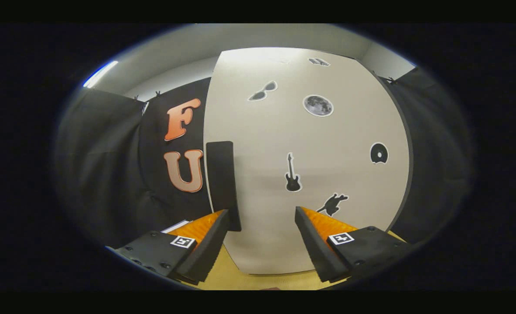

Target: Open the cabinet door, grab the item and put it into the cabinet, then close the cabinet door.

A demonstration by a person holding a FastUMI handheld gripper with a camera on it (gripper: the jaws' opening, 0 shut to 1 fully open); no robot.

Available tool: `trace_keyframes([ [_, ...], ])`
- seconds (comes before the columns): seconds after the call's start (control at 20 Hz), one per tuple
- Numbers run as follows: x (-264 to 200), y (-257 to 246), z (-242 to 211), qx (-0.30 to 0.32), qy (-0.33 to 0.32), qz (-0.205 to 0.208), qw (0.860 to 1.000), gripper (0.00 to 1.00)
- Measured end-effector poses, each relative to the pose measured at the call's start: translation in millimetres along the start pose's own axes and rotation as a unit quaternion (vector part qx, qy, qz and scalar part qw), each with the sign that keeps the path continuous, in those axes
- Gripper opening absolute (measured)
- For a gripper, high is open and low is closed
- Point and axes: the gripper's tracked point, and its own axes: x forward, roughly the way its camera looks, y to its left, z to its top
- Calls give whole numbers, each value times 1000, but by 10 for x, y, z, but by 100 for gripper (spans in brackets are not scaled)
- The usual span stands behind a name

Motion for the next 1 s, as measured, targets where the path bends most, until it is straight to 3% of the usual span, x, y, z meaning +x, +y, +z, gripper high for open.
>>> trace_keyframes([
  [0.6,112,-5,-15,-3,-11,-13,1000,96],
  [1.0,-407,-191,60,2,-25,-7,1000,96],
])
